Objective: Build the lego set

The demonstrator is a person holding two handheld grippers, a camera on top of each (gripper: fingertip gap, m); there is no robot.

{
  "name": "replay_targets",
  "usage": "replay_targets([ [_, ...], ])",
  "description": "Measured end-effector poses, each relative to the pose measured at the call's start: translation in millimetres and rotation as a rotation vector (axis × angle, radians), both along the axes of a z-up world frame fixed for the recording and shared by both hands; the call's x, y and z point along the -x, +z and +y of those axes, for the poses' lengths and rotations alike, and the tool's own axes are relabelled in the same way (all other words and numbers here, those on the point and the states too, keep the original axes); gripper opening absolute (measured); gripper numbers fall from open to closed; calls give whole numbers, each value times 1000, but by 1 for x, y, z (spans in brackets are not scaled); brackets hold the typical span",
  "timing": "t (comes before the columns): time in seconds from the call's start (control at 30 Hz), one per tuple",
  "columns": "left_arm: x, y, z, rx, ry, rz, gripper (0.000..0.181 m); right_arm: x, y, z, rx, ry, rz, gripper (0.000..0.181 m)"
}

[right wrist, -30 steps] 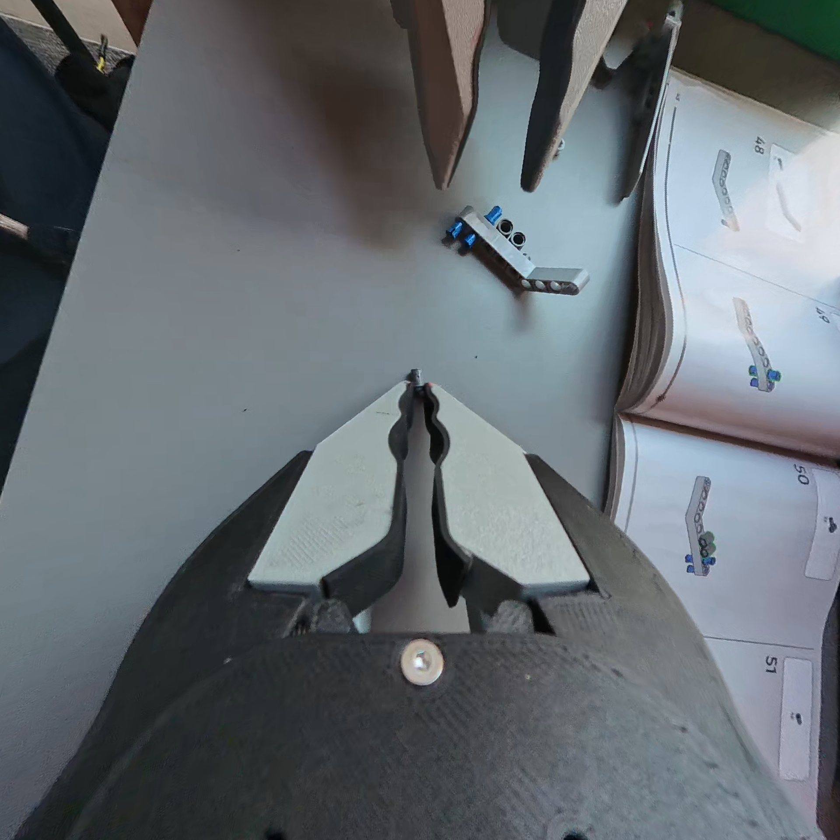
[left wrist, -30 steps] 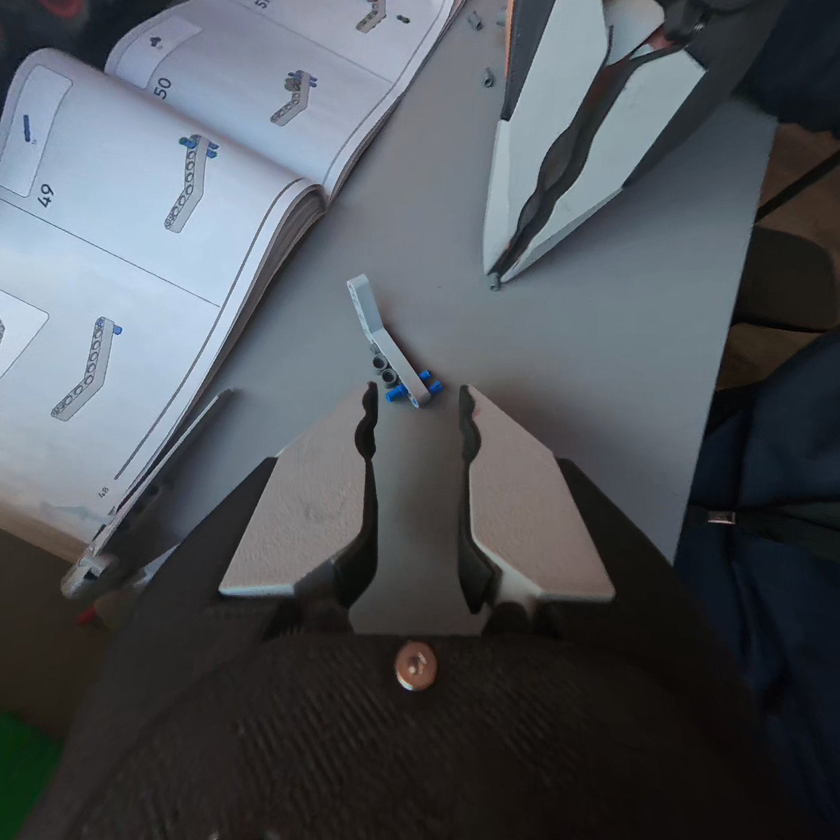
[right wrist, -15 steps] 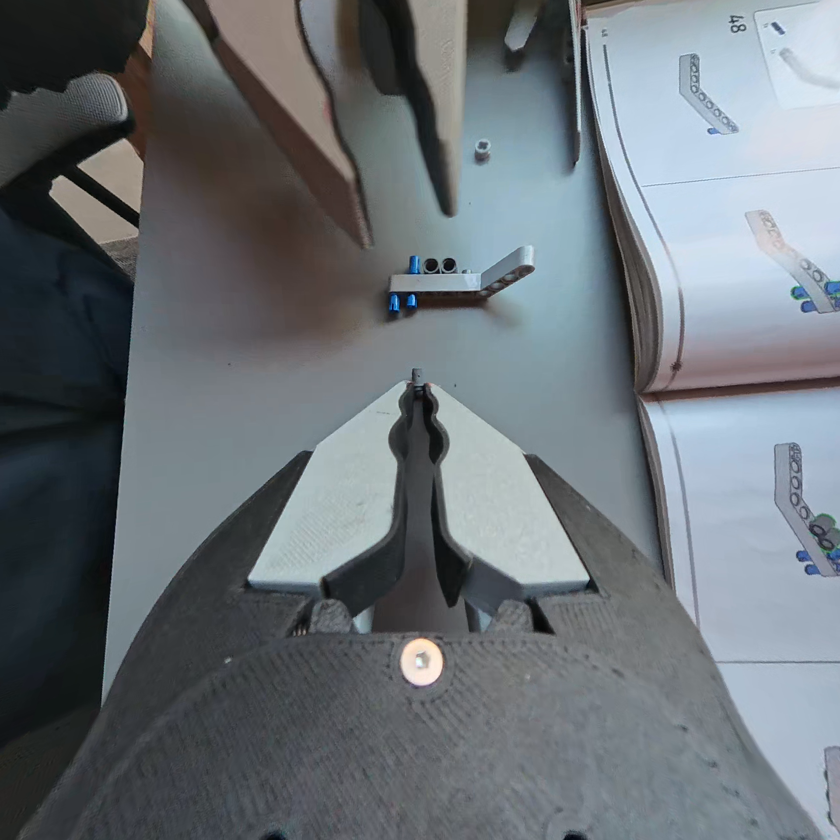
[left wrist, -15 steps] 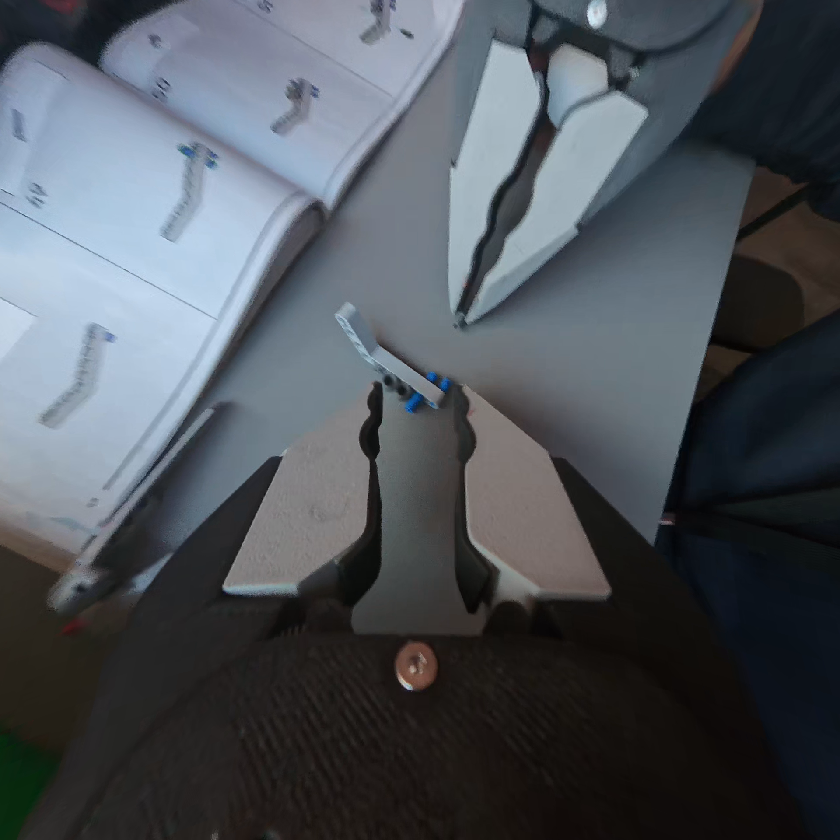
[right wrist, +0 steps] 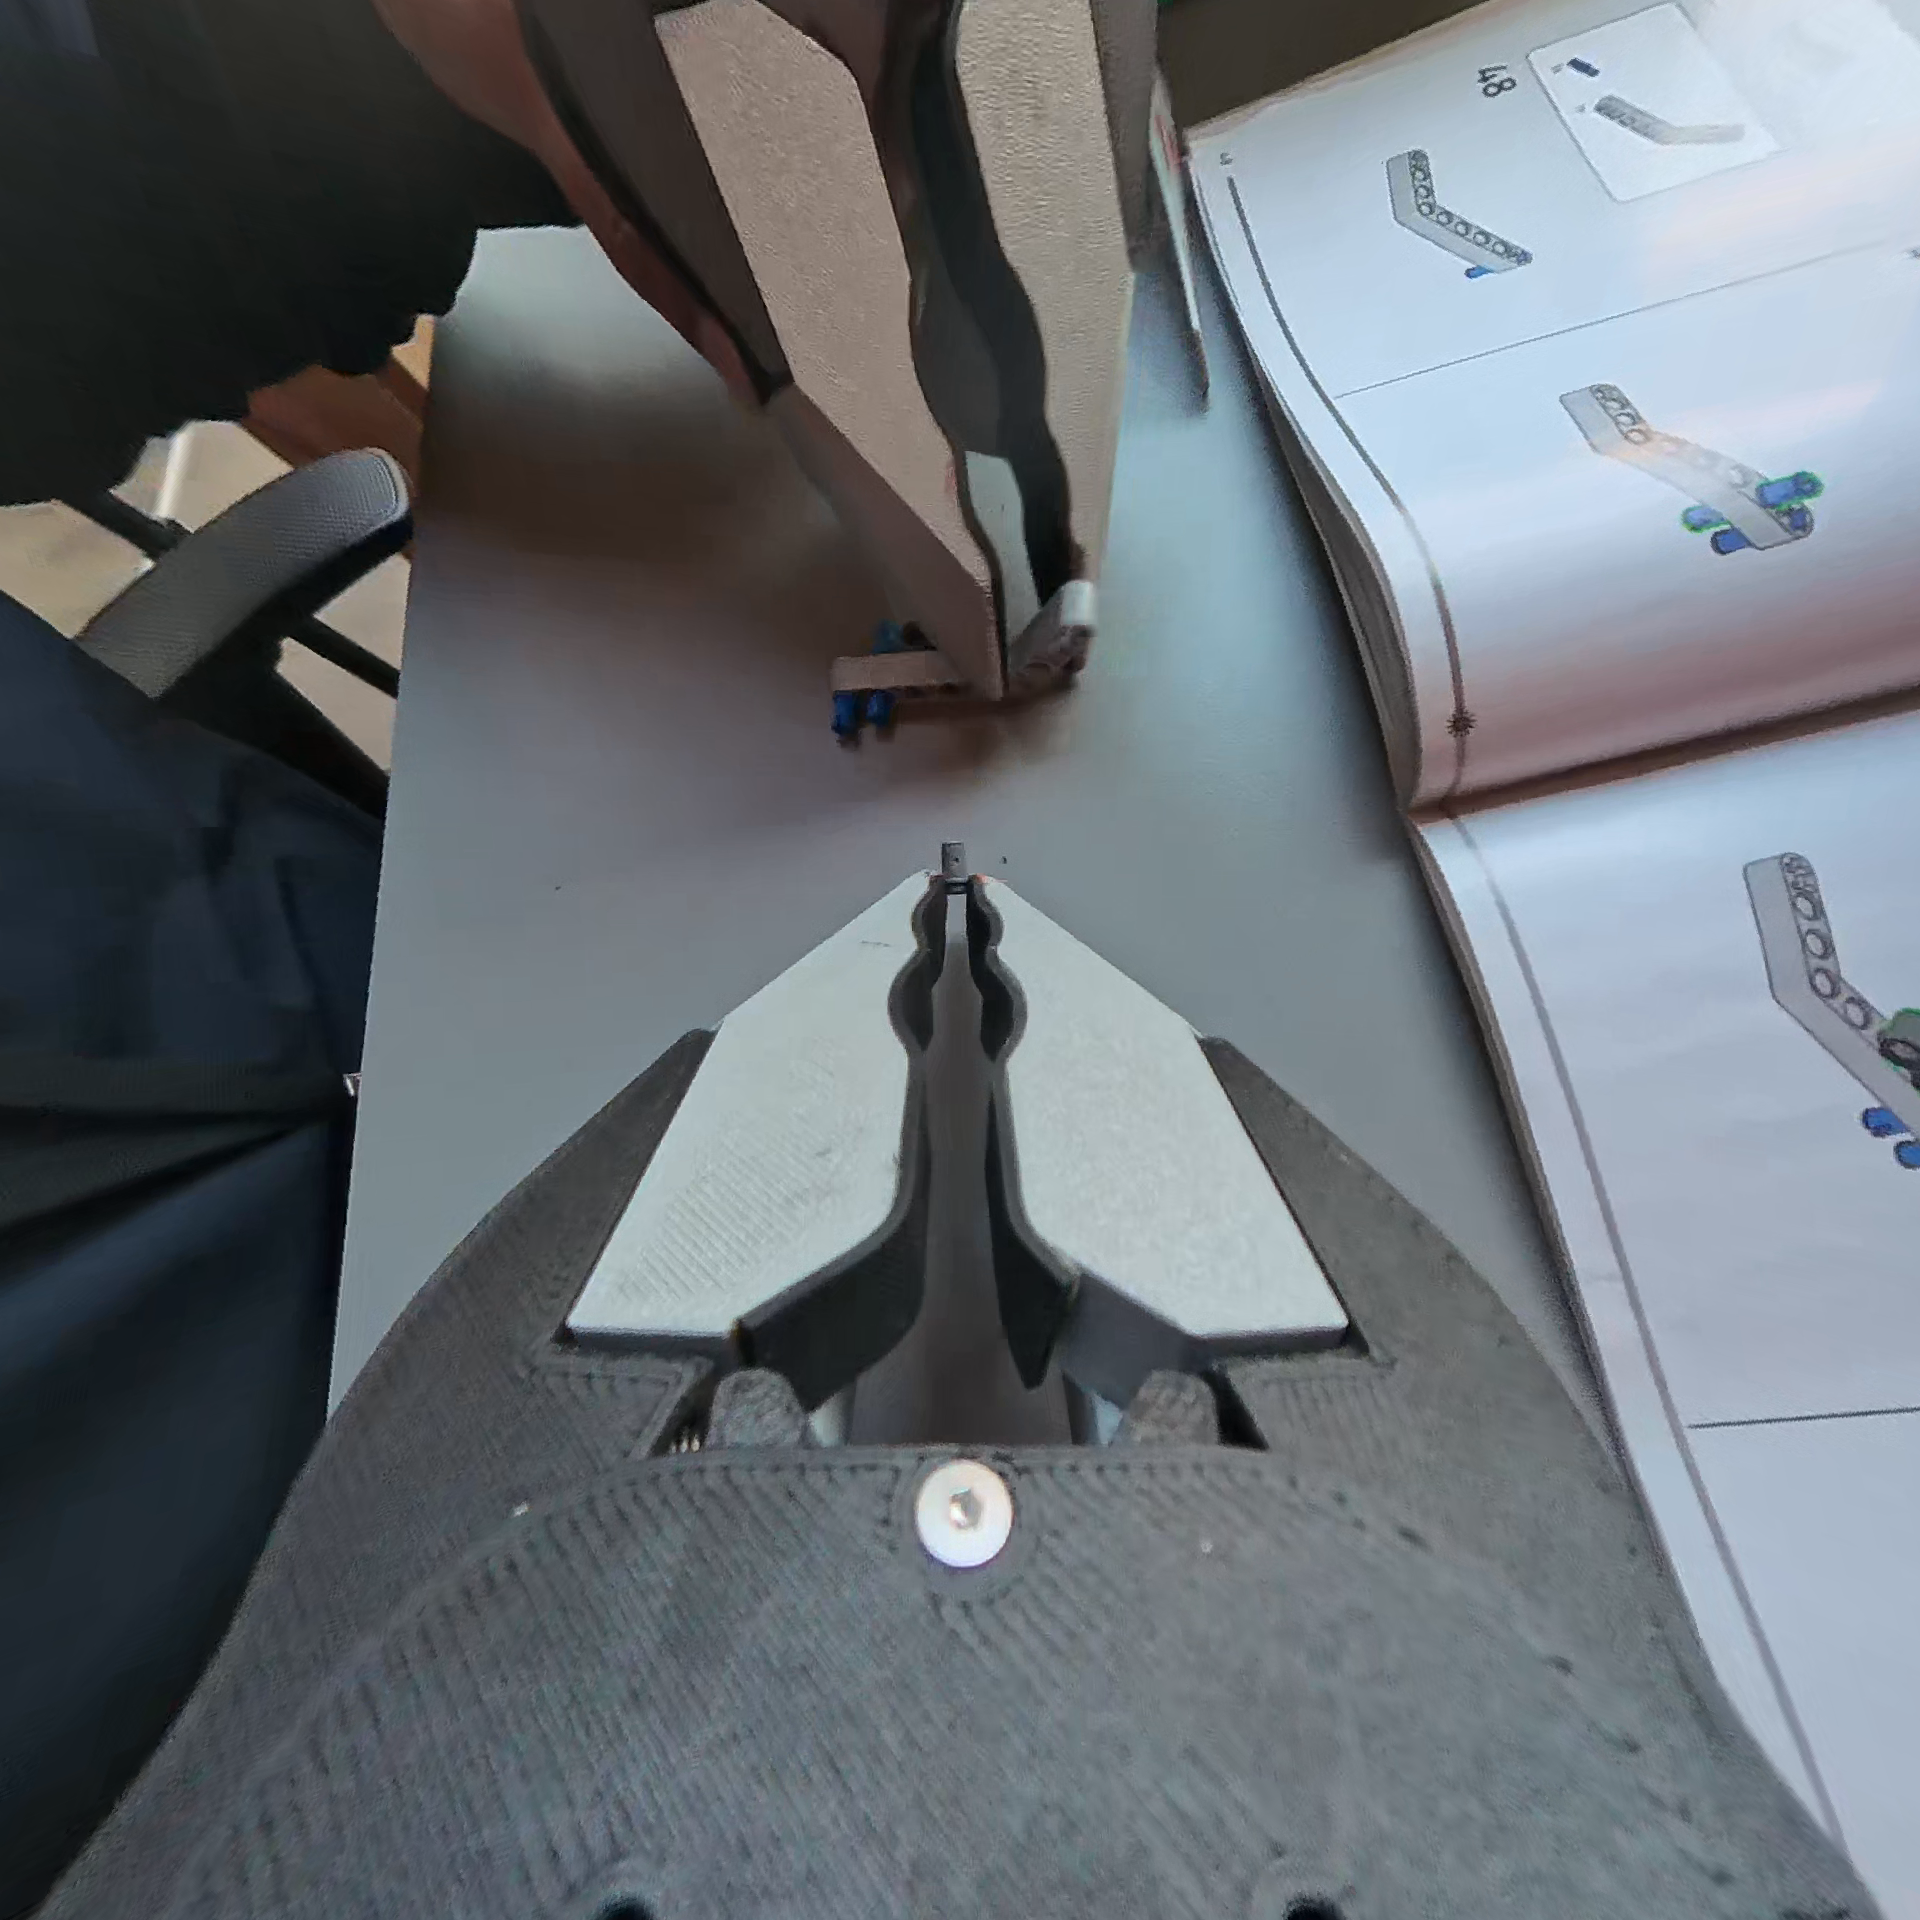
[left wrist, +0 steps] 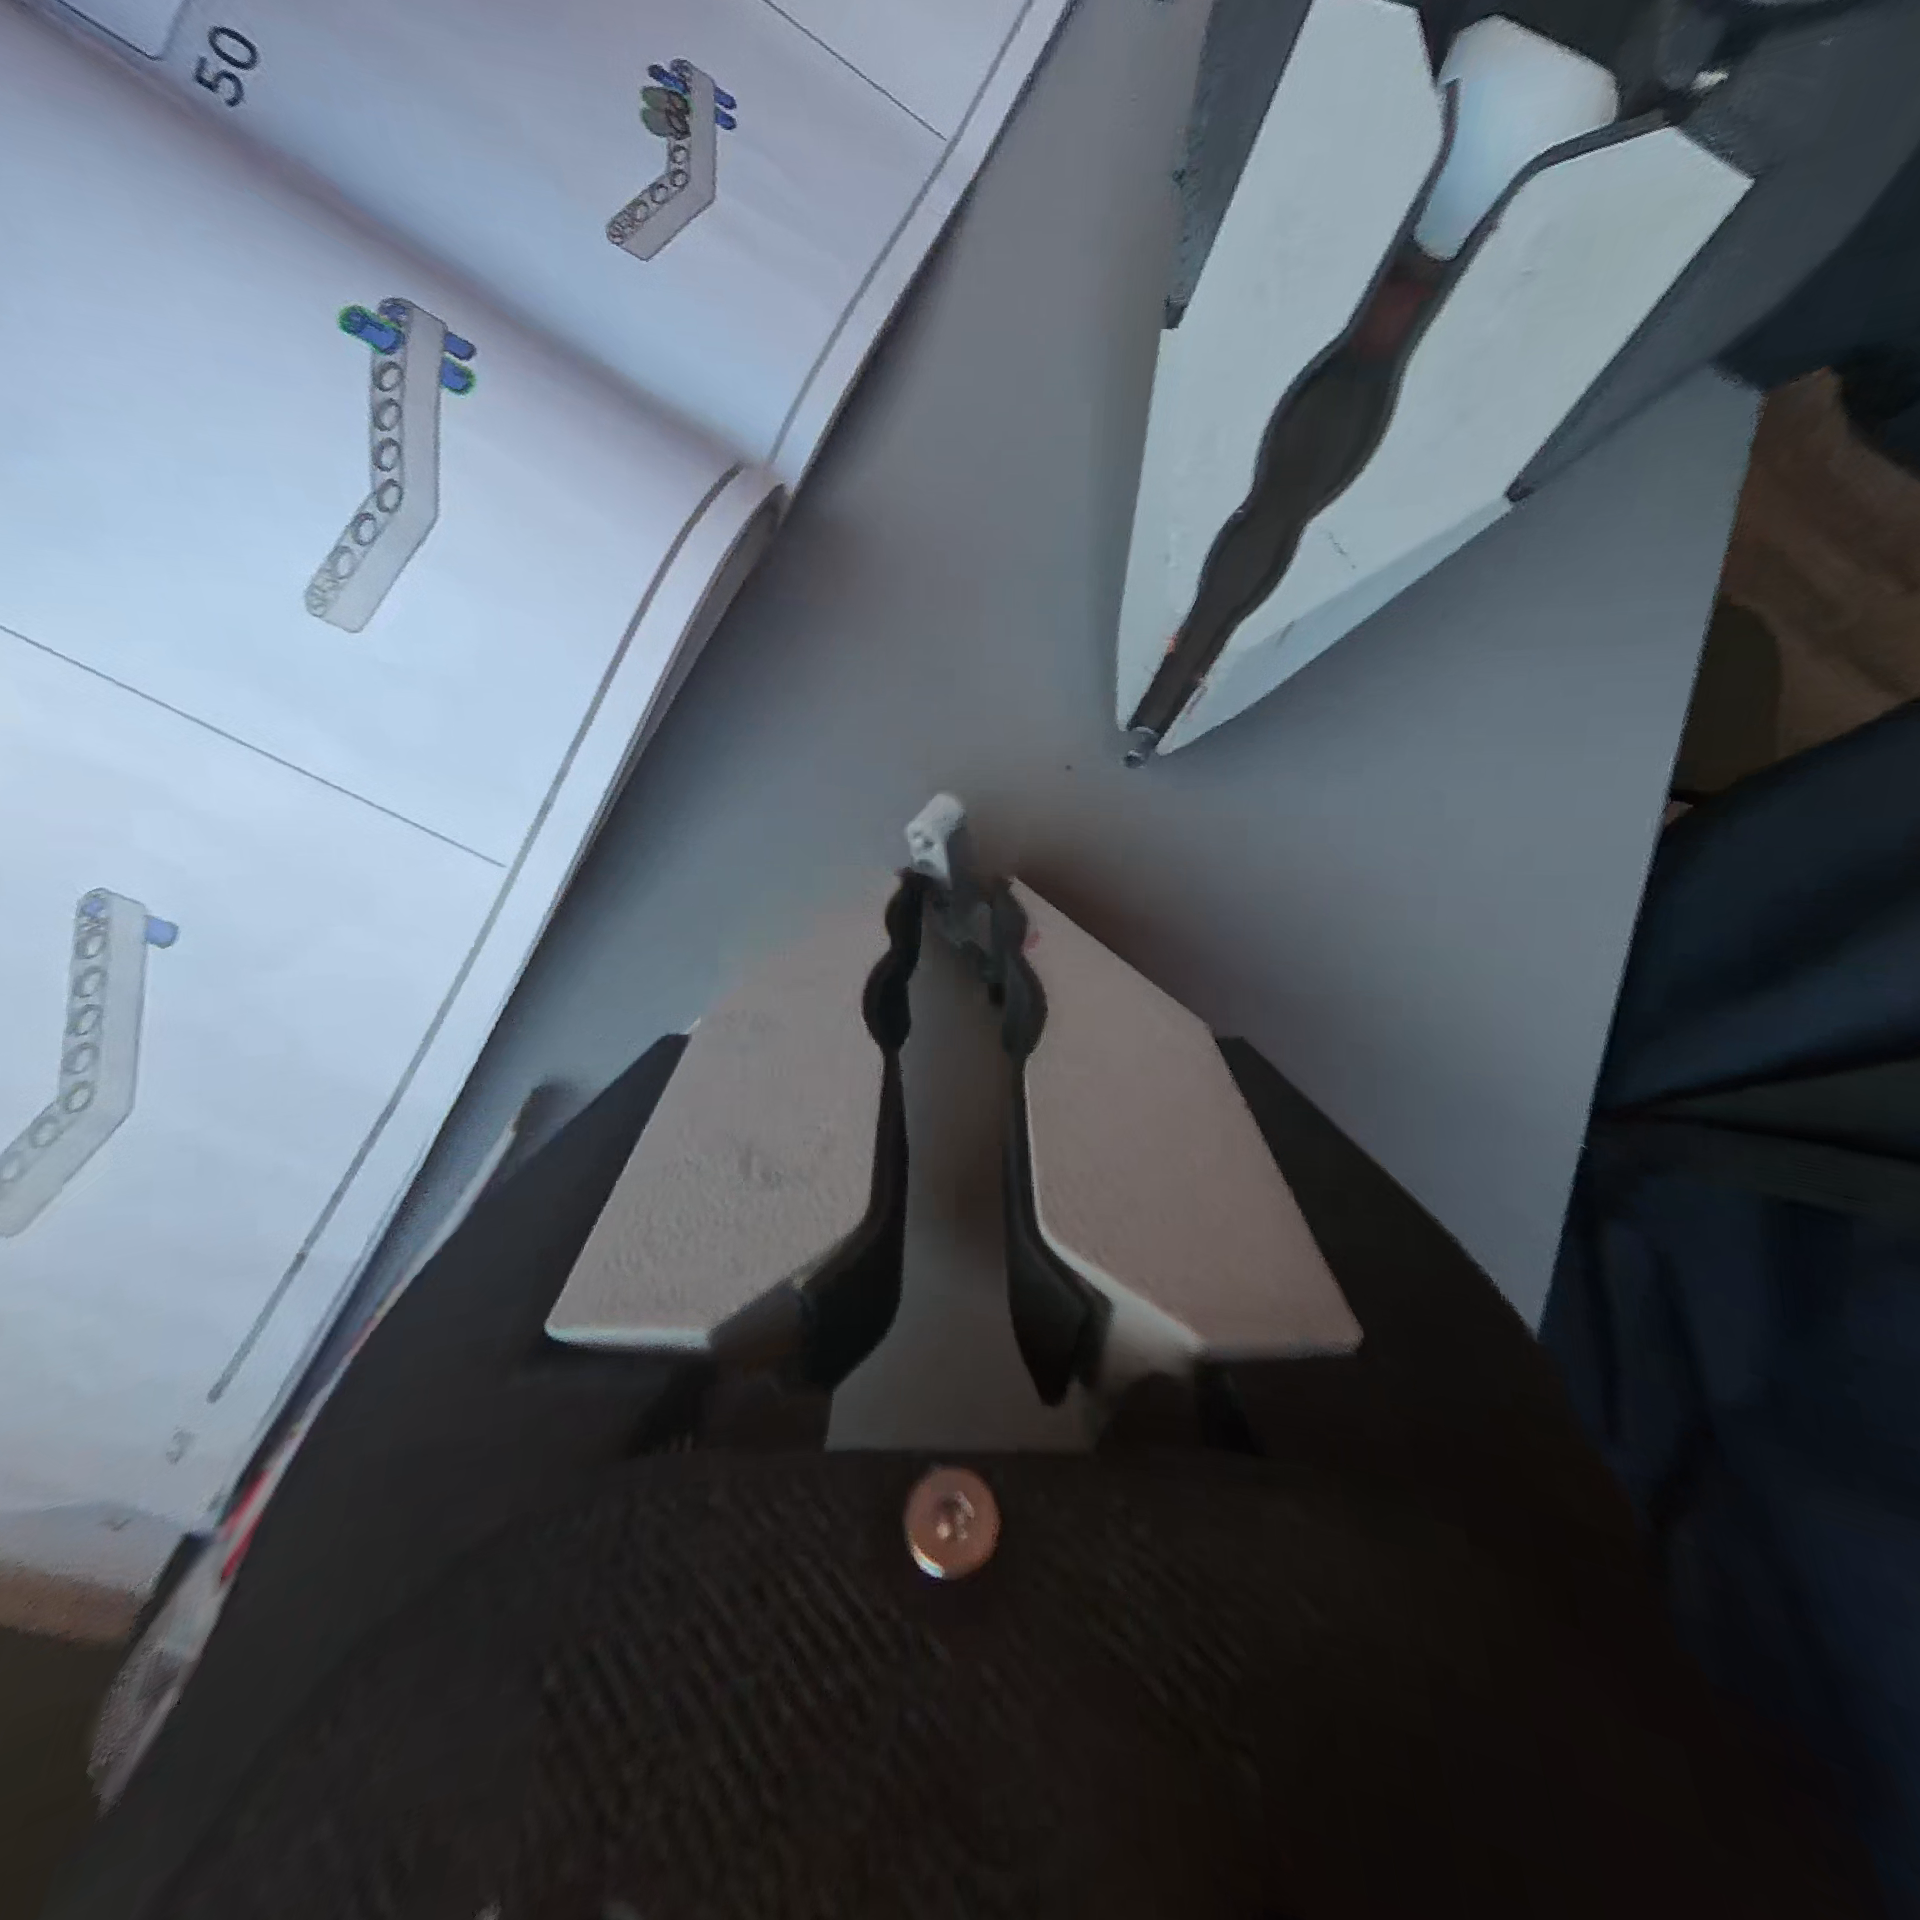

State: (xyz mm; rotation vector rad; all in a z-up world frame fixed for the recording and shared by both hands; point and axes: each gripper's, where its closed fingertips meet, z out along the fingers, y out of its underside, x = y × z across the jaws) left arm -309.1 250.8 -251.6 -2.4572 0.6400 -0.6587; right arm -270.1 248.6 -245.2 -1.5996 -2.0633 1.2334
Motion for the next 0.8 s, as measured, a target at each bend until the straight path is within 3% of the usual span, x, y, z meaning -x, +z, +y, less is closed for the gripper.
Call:
replay_targets([
  [0.1, -1, 0, -3, -19, 16, -31, 6, 1, 0, -1, -22, 1, 7, 0],
  [0.17, -4, 14, 1, -138, 27, -49, 6, 3, 4, -5, -10, 4, 33, 0],
  [0.3, -21, 61, -2, -434, 35, -242, 6, 8, 24, -10, 77, -2, 126, 0],
  [0.47, -23, 70, -17, -622, 29, -209, 6, 7, 33, -24, 203, 39, 118, 0],
  [0.6, -21, 50, -21, -590, 23, -7, 6, 10, 17, -25, 119, 33, 65, 0],
  [0.73, -27, 61, -24, -955, -107, 350, 6, 15, 22, -24, 98, 14, 107, 1],
  [0.8, -23, 45, -22, -989, -160, 539, 6, 17, 19, -20, 119, -7, 87, 1],
])
